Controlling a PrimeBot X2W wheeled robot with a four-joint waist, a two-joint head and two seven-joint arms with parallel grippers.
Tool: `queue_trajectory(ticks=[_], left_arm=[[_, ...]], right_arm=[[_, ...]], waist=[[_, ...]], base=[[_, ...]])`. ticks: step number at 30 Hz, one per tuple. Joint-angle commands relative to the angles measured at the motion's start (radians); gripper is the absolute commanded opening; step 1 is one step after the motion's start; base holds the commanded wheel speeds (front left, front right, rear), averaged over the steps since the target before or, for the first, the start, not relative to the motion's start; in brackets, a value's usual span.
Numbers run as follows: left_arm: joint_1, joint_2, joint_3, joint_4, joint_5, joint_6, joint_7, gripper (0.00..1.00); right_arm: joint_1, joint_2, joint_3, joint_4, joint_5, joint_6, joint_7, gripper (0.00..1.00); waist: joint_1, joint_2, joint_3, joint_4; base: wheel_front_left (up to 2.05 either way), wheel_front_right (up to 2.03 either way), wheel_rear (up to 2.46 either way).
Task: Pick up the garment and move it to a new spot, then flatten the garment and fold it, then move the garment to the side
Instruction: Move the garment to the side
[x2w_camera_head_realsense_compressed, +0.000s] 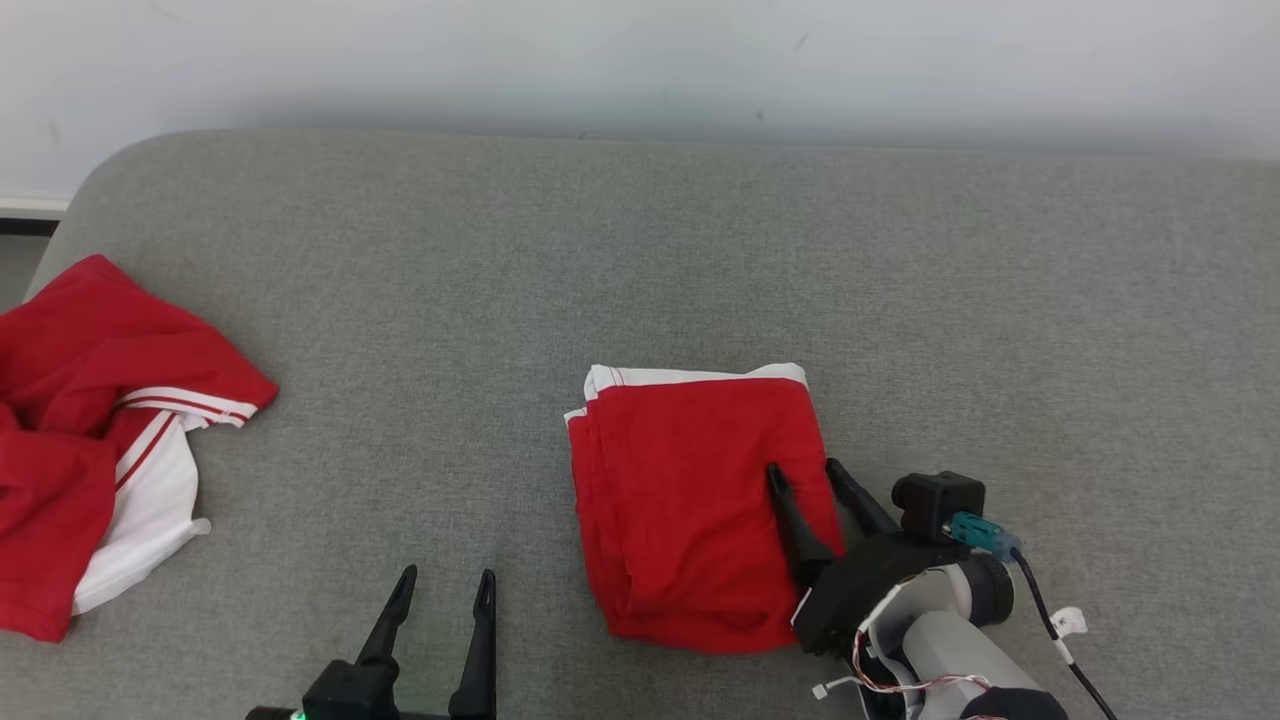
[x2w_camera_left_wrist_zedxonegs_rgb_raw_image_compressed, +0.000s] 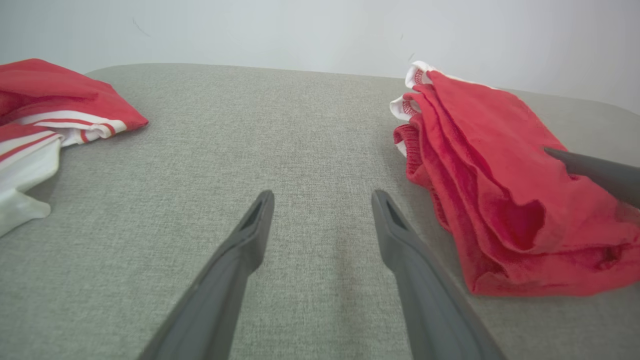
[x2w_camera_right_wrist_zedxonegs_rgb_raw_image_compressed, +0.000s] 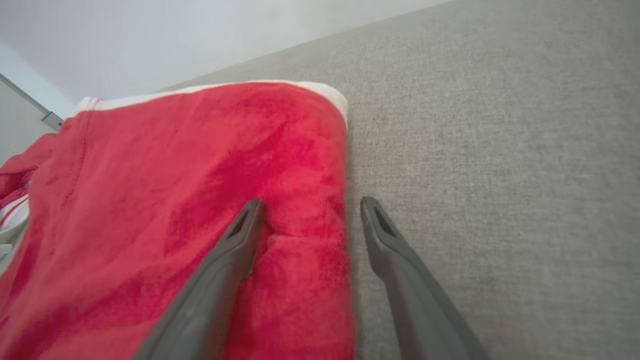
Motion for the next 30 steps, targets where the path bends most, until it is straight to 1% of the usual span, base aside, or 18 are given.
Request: queue_trajectory(ticks=[1,2,3,4,6,7,12,15,18,22,30], left_arm=[[-0.008,0.000,-0.001,-0.001,0.005,-0.001,-0.003,1.00],[-0.010,0.000,-0.003,-0.001,0.002,-0.003,-0.003,1.00],[-0.010,0.000,-0.003,-0.001,0.002,-0.003,-0.003,1.00],[-0.011,0.000,-0.003,-0.001,0.001,-0.004,-0.003,1.00],[-0.013,0.000,-0.002,0.000,-0.002,-0.005,-0.003,1.00],[-0.015,0.000,-0.001,0.001,-0.003,-0.006,-0.003,1.00],[-0.021,0.000,-0.016,0.007,0.014,-0.021,-0.003,1.00],[-0.016,0.000,-0.015,0.004,0.028,-0.034,-0.003,1.00],[-0.013,0.000,-0.015,0.000,0.036,-0.041,-0.003,1.00],[-0.018,0.001,-0.024,0.004,0.025,-0.047,-0.003,1.00],[-0.029,0.001,-0.040,0.013,0.007,-0.046,-0.003,1.00]], right_arm=[[-0.009,0.002,0.016,0.018,0.020,-0.002,0.003,0.99],[-0.022,0.001,0.038,0.051,0.036,-0.002,0.010,0.79],[-0.022,0.001,0.038,0.051,0.036,-0.002,0.010,0.79],[-0.026,0.001,0.048,0.067,0.048,-0.002,0.012,0.69],[-0.033,0.002,0.065,0.086,0.066,-0.002,0.008,0.19],[-0.039,0.002,0.071,0.095,0.073,-0.002,0.004,0.00],[-0.061,-0.009,0.058,0.108,0.072,-0.002,-0.023,0.00],[-0.054,-0.009,0.048,0.099,0.063,-0.002,-0.027,0.00],[-0.036,-0.007,0.029,0.072,0.053,-0.002,-0.027,0.00],[-0.011,-0.007,0.013,0.054,0.042,-0.002,-0.027,0.00],[0.017,-0.010,-0.003,0.047,0.024,-0.002,-0.028,0.00]], waist=[[-0.0001,-0.0002,0.007,0.007],[-0.0001,-0.0002,0.008,0.006],[-0.0001,-0.0002,0.008,0.006],[-0.0001,-0.0002,0.009,0.005],[-0.0001,-0.0002,0.009,0.003],[-0.0001,-0.0002,0.009,0.000],[-0.0001,-0.0002,-0.002,-0.030],[-0.0001,-0.0002,-0.016,-0.073],[-0.0001,-0.0002,-0.027,-0.139],[-0.0001,-0.0002,-0.042,-0.243],[-0.0001,-0.0002,-0.058,-0.443]], base=[[0.00,0.00,0.00],[0.00,0.00,0.00],[0.00,0.00,0.00],[0.00,0.00,0.00],[0.00,0.00,0.00],[0.00,0.00,0.00],[0.00,0.00,0.00],[0.00,0.00,0.00],[0.00,0.00,0.00],[0.00,0.00,0.00],[0.00,0.00,0.00]])
